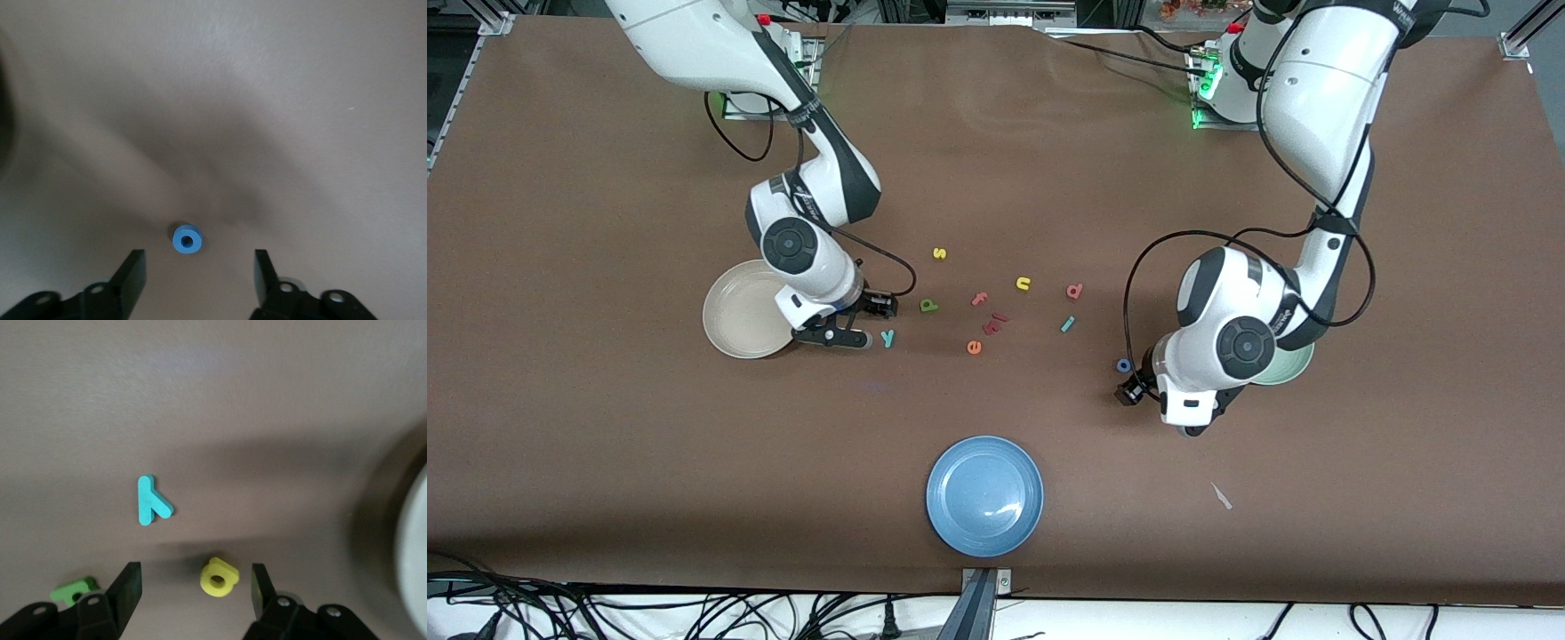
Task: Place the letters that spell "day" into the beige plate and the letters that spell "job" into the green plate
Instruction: 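Reach the right gripper to the yellow letter while the left gripper reaches the blue ring, then close the right gripper on the yellow letter while the left gripper grasps the ring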
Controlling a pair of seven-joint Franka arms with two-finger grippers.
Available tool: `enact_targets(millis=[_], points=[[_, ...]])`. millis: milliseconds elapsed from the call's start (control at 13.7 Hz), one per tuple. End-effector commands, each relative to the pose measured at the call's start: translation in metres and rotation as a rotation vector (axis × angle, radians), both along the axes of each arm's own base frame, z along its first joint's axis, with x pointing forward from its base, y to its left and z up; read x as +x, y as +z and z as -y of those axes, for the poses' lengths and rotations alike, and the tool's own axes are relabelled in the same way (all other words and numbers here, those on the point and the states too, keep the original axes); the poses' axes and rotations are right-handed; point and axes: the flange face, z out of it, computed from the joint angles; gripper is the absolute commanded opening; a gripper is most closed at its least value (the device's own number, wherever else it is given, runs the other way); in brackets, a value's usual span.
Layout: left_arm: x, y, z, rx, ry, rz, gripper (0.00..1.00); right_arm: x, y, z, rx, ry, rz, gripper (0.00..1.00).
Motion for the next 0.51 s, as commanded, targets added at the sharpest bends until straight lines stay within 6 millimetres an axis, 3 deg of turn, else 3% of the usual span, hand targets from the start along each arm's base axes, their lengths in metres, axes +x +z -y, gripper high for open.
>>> enact_targets(millis=[0, 292, 438], points=[[0.004, -0.01, 0.005, -0.013, 0.031, 0.005, 0.71, -0.004, -0.003, -0.002, -0.021, -0.103, 0.004, 0.73], [-0.002, -0.03, 0.018, -0.01, 0.015, 0.007, 0.71, -0.011, -0.011, 0.002, -0.044, -0.249, -0.016, 0.68], [-0.007, -0.042, 0.019, -0.002, 0.01, -0.011, 0.64, -0.015, -0.014, 0.002, -0.052, -0.287, -0.023, 0.66]])
